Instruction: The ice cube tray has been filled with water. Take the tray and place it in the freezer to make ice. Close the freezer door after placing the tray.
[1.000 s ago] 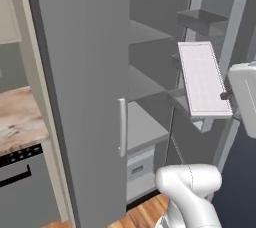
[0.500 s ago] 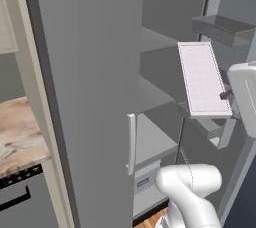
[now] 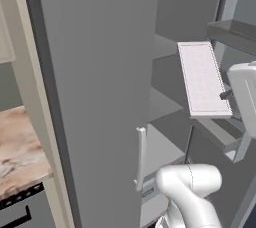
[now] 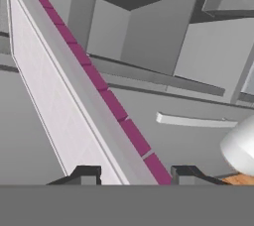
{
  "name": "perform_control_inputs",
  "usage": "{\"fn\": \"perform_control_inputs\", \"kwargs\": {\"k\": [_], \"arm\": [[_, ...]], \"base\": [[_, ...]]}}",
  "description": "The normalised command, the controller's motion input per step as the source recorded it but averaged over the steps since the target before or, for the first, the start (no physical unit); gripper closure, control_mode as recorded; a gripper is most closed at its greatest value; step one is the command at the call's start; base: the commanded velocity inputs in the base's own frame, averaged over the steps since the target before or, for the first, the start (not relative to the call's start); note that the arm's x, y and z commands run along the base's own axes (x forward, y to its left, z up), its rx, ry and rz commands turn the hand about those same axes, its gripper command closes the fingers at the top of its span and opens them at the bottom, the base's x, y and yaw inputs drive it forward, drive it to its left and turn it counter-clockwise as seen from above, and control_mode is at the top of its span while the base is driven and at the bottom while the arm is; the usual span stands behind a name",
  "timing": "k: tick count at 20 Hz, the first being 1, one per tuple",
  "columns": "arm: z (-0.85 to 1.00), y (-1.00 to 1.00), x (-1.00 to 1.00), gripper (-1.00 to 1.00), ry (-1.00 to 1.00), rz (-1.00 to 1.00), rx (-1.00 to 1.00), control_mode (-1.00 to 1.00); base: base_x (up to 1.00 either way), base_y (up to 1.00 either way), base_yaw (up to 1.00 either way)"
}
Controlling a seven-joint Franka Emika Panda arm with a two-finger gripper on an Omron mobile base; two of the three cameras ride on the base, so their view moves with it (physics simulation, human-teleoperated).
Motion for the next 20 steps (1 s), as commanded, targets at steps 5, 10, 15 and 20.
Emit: {"fn": "perform_control_inputs", "kwargs": {"k": [5, 10, 15, 20], "arm": [[0.0, 0.0, 0.0, 1.0, 0.0, 0.0, 0.0, 1.0], [0.0, 0.0, 0.0, 1.0, 0.0, 0.0, 0.0, 1.0], [0.0, 0.0, 0.0, 1.0, 0.0, 0.0, 0.0, 1.0], [0.0, 0.0, 0.0, 1.0, 0.0, 0.0, 0.0, 1.0]], "base": [[0.54, -0.04, -0.07], [0.45, -0.18, -0.06], [0.37, -0.42, 0.0], [0.16, -0.75, 0.0]]}}
